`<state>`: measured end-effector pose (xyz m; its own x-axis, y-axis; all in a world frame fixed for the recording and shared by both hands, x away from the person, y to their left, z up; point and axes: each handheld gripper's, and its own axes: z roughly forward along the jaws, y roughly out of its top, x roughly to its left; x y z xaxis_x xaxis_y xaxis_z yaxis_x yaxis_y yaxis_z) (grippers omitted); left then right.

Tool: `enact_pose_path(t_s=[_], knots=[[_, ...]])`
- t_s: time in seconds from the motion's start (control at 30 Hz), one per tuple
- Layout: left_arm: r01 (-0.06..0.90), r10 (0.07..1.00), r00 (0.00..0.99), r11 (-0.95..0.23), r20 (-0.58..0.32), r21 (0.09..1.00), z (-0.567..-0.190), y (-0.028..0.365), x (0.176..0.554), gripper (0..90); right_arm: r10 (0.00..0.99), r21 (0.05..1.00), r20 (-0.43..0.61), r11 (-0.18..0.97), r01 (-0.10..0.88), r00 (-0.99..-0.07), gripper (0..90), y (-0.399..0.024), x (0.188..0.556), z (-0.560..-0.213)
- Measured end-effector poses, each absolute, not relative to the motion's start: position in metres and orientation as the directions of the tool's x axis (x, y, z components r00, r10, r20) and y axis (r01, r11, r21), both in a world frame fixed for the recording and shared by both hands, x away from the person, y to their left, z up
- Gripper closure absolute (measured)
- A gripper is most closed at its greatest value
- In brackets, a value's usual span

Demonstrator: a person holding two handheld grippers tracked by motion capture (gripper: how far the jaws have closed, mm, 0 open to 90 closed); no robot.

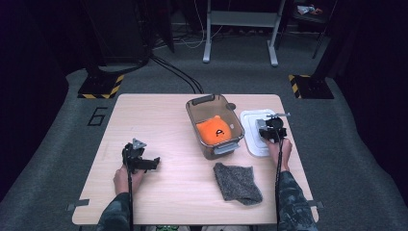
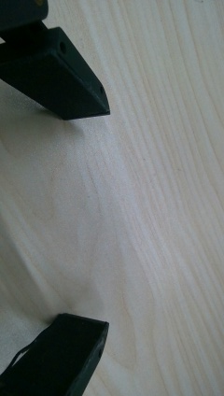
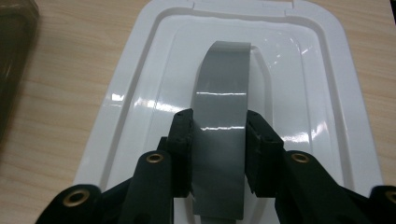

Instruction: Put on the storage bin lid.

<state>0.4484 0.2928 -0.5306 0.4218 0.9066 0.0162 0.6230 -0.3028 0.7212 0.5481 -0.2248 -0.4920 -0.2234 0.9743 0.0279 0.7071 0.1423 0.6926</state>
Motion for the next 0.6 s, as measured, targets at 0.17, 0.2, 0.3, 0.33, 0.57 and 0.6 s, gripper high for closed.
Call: enact_pose_path(t_s=[0.17, 0.2, 0.3, 0.33, 0.57, 0.6], knots=[[0.623, 0.906, 0.422, -0.303, 0.016, 0.722, -0.531, 0.293, 0.448, 0.1, 0.974, 0.696, 0.056, 0.121, 0.708, -0.221, 67.2, -0.227, 0.545, -0.489], [0.623, 0.906, 0.422, -0.303, 0.016, 0.721, -0.531, 0.293, 0.448, 0.1, 0.973, 0.697, 0.07, 0.112, 0.709, -0.222, 67.3, -0.229, 0.544, -0.487], [0.623, 0.906, 0.422, -0.303, 0.016, 0.722, -0.531, 0.293, 0.448, 0.1, 0.971, 0.697, 0.086, 0.103, 0.709, -0.225, 67.3, -0.231, 0.54, -0.483], [0.622, 0.906, 0.422, -0.303, 0.016, 0.722, -0.531, 0.293, 0.448, 0.1, 0.971, 0.704, 0.089, 0.097, 0.703, -0.223, 67.3, -0.231, 0.539, -0.481], [0.623, 0.906, 0.422, -0.302, 0.016, 0.722, -0.531, 0.293, 0.449, 0.1, 0.961, 0.73, 0.07, 0.134, 0.67, -0.269, 67.3, -0.235, 0.53, -0.467], [0.623, 0.907, 0.422, -0.302, 0.016, 0.722, -0.531, 0.293, 0.449, 0.0, 0.961, 0.73, 0.078, 0.127, 0.671, -0.266, 67.3, -0.235, 0.529, -0.465]])
